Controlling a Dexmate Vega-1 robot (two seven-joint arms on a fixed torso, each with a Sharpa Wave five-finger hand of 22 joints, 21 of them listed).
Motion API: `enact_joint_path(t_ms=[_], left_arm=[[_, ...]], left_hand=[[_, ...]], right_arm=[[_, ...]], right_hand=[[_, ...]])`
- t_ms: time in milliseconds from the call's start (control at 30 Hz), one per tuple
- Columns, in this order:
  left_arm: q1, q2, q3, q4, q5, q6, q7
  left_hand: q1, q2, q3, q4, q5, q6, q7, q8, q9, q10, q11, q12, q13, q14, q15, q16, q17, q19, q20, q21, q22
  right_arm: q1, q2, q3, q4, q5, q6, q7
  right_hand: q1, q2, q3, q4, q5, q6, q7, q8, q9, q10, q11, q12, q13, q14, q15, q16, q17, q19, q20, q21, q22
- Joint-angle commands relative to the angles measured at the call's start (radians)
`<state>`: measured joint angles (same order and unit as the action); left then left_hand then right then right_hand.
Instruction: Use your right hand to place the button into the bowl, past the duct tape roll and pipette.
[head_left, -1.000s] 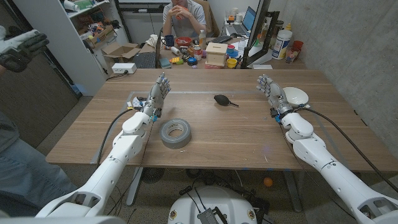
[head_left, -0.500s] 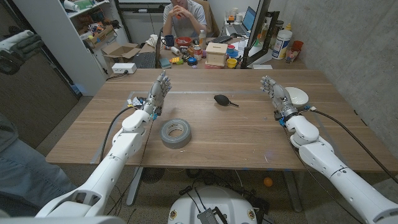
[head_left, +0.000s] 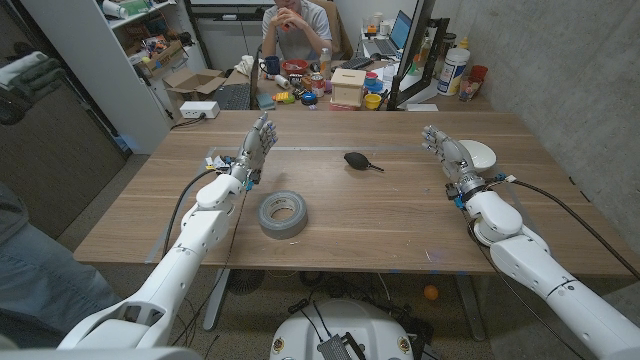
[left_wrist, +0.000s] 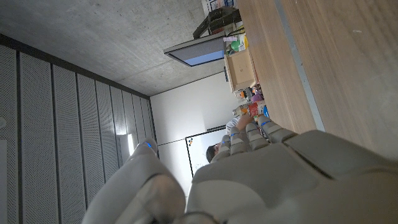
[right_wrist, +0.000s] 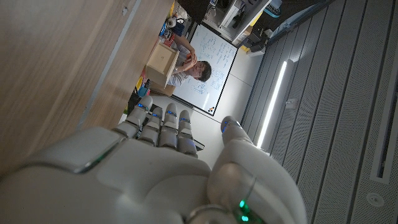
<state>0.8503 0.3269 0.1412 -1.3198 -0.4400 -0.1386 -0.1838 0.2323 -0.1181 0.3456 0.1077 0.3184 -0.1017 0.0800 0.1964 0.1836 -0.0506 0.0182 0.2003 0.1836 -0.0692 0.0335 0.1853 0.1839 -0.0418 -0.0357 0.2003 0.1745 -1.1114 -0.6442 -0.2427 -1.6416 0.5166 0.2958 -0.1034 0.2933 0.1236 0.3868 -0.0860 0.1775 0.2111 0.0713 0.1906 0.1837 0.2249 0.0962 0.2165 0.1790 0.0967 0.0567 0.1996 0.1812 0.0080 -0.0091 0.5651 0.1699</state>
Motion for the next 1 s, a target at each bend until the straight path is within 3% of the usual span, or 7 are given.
enact_joint_path(t_ms=[33,400,767,1000], left_arm=[[-0.003,0.002,-0.005,-0.025,0.005,-0.005,-0.011],[-0.005,0.005,-0.001,-0.031,0.007,0.004,-0.009],[-0.005,0.006,0.014,-0.054,0.021,0.024,0.003],[0.008,0.011,0.021,-0.091,0.03,0.044,0.023]], left_hand=[[0.006,0.004,-0.003,-0.001,0.007,0.001,-0.001,0.004,0.003,0.004,-0.002,0.007,0.006,-0.004,0.004,0.005,0.002,-0.005,-0.004,0.002,0.004],[0.007,0.005,-0.005,-0.002,0.007,0.003,-0.001,0.004,0.003,0.007,-0.002,0.008,0.006,-0.001,0.004,0.005,0.002,-0.005,-0.002,0.002,0.004],[0.008,0.007,-0.007,-0.002,0.007,0.005,-0.002,0.004,0.003,0.008,-0.003,0.008,0.006,0.0,0.005,0.005,0.002,-0.006,-0.001,0.001,0.004],[0.009,0.008,-0.009,-0.002,0.007,0.007,-0.002,0.004,0.003,0.009,-0.003,0.008,0.006,-0.001,0.005,0.005,0.002,-0.006,-0.001,0.001,0.005]], right_arm=[[-0.069,-0.056,0.025,-0.06,-0.032,0.002,-0.033],[-0.131,-0.12,0.061,-0.079,-0.057,0.045,-0.016],[-0.159,-0.182,0.076,-0.079,-0.078,0.095,0.044],[-0.182,-0.224,0.088,-0.069,-0.095,0.152,0.088]], right_hand=[[0.011,-0.002,-0.002,-0.01,0.004,0.009,-0.004,0.006,0.004,0.004,-0.004,0.001,0.005,0.005,-0.004,-0.001,0.002,0.006,0.001,-0.009,0.003],[0.02,-0.008,-0.005,-0.02,0.002,0.012,-0.015,0.007,0.005,0.005,-0.012,0.0,0.005,0.017,-0.012,0.002,0.002,0.032,-0.001,-0.009,0.003],[0.027,-0.008,-0.01,-0.027,-0.001,0.017,-0.054,0.008,0.007,0.023,-0.022,0.005,0.006,0.052,-0.015,0.013,0.004,0.077,0.0,-0.009,0.003],[0.041,-0.02,-0.011,-0.042,-0.001,0.02,-0.064,0.009,0.008,0.03,-0.027,0.007,0.007,0.068,-0.022,0.012,0.001,0.102,0.004,-0.01,0.002]])
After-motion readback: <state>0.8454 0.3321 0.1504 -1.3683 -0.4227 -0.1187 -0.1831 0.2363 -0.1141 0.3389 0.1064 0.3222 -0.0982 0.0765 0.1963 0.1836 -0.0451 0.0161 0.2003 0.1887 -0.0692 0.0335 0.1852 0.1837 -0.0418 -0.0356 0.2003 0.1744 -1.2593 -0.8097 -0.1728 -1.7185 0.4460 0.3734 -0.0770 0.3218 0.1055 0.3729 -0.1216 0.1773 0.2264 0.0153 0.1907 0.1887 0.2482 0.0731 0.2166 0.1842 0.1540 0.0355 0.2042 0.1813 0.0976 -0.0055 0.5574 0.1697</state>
